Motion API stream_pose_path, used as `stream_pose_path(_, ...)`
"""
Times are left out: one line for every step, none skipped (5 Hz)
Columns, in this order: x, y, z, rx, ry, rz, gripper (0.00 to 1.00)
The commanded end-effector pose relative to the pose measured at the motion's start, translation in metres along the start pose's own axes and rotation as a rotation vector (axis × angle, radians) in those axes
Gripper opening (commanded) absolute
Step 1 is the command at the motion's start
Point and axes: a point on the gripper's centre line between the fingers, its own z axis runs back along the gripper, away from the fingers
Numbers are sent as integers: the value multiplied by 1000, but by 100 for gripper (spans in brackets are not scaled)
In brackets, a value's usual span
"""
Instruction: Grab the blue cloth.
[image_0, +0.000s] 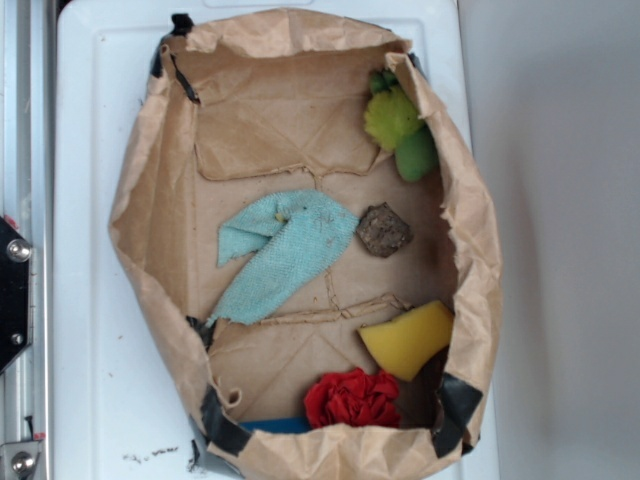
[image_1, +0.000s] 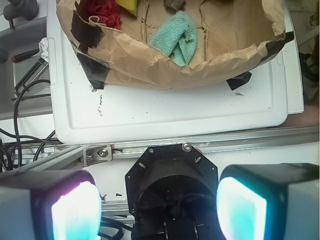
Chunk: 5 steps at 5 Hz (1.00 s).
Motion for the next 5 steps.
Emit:
stream_pose_path(0,0,0,0,0,0,100)
stream_pose_path(28,-5,-3,2,-14,52,100)
stream_pose_path(44,-6,-4,0,-31,77,100)
stream_pose_path(72,-2,-5,-10,-44,105,100)
stream_pose_path(101,11,-16,-25,-49,128,100)
